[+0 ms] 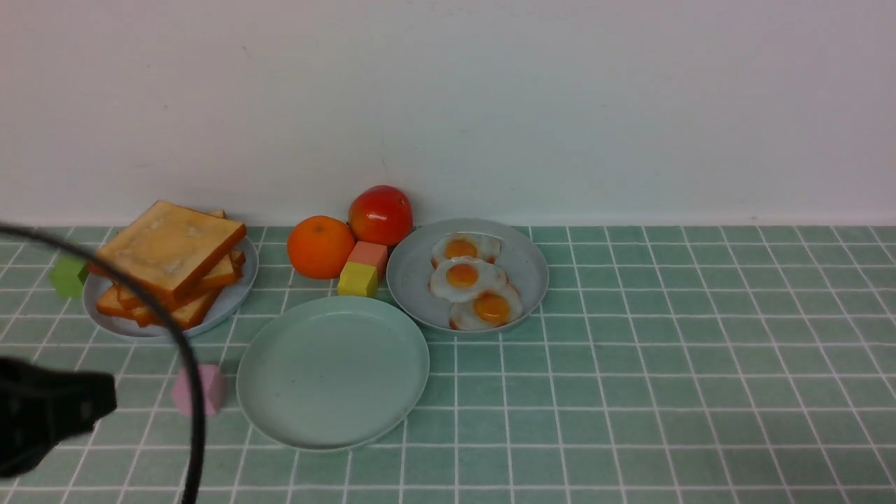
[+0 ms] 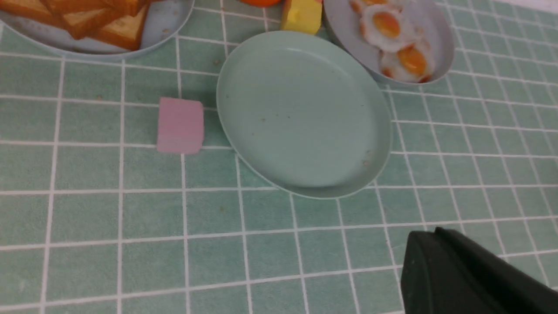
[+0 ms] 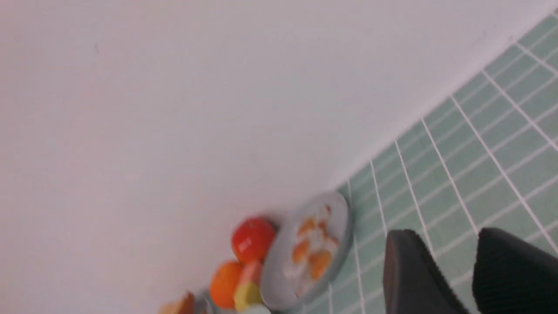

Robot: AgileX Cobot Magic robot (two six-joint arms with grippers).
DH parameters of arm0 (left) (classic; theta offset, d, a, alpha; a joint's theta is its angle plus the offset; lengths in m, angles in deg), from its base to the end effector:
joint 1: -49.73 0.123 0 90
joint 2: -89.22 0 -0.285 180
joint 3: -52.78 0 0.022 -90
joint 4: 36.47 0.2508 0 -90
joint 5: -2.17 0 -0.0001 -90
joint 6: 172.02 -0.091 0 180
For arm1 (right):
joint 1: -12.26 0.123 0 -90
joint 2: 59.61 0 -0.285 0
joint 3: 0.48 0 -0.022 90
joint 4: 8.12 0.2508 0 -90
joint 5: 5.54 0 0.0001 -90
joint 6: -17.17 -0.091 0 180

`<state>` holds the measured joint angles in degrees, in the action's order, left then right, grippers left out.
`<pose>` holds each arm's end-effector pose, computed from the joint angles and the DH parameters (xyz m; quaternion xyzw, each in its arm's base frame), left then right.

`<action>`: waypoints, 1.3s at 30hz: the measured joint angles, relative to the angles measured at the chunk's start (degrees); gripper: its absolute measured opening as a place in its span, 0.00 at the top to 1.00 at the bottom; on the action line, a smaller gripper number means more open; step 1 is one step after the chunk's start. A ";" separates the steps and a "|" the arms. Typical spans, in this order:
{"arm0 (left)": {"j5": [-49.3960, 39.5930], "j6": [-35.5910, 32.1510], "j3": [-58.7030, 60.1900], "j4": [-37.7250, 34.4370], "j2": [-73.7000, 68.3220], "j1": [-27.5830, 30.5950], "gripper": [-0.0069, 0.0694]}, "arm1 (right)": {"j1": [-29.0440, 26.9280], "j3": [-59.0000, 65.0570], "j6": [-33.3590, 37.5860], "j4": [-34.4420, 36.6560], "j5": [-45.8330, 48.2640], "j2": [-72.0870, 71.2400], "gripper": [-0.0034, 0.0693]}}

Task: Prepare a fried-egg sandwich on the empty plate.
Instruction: Use the left arm to grab a slice of bread

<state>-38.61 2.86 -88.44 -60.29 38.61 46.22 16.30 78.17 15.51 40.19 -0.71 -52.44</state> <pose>0.1374 -0.0325 0.3142 -0.0179 0.8913 -0.1823 0.4148 0.0560 0.0098 0.2003 0.2522 0.6542 0.3427 0.6253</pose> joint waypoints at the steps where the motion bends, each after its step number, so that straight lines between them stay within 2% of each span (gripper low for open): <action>1: -0.14 -0.41 -0.78 0.00 -2.02 0.00 0.91 | 0.04 -0.38 0.00 0.65 0.71 0.00 0.63; 4: -0.65 -2.34 -3.00 0.24 -7.87 0.00 0.91 | 0.84 -5.62 2.22 -0.02 8.45 0.89 0.67; 7: 0.21 -4.69 -5.82 0.31 -14.14 0.00 0.91 | 1.59 -16.36 7.55 -4.50 18.28 6.96 0.77; 12: 6.30 -8.82 -12.29 1.80 -25.80 0.00 0.91 | 1.71 -39.25 15.33 -15.13 39.41 24.91 0.95; 15: 7.52 -9.34 -17.94 4.61 -33.07 0.00 0.93 | 3.39 -49.32 15.28 -21.28 49.94 34.76 0.96; 18: 7.44 -9.28 -22.46 8.04 -38.62 0.00 0.93 | 6.26 -54.73 14.54 -25.47 53.01 39.61 0.95; 20: 6.23 -8.31 -28.35 11.97 -44.44 0.00 0.93 | 10.78 -58.66 13.85 -28.71 53.91 43.46 0.95; 24: 5.40 -7.04 -34.63 16.42 -51.66 0.00 0.92 | 15.05 -59.93 13.74 -29.77 53.86 45.11 0.95; 28: 5.13 -6.35 -41.54 20.55 -59.45 0.00 0.83 | 16.96 -59.96 13.74 -29.85 54.02 45.22 0.95; 34: 6.23 -5.41 -48.65 25.98 -69.68 0.00 0.48 | 17.10 -60.03 13.74 -29.31 54.34 45.22 0.95; 39: 9.96 -5.27 -49.39 30.38 -74.25 0.00 0.37 | 17.10 -60.03 13.74 -27.35 54.49 45.22 0.94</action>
<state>-28.65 -2.40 -137.83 -29.92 -35.63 46.22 33.41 18.14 29.25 12.84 53.77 -7.22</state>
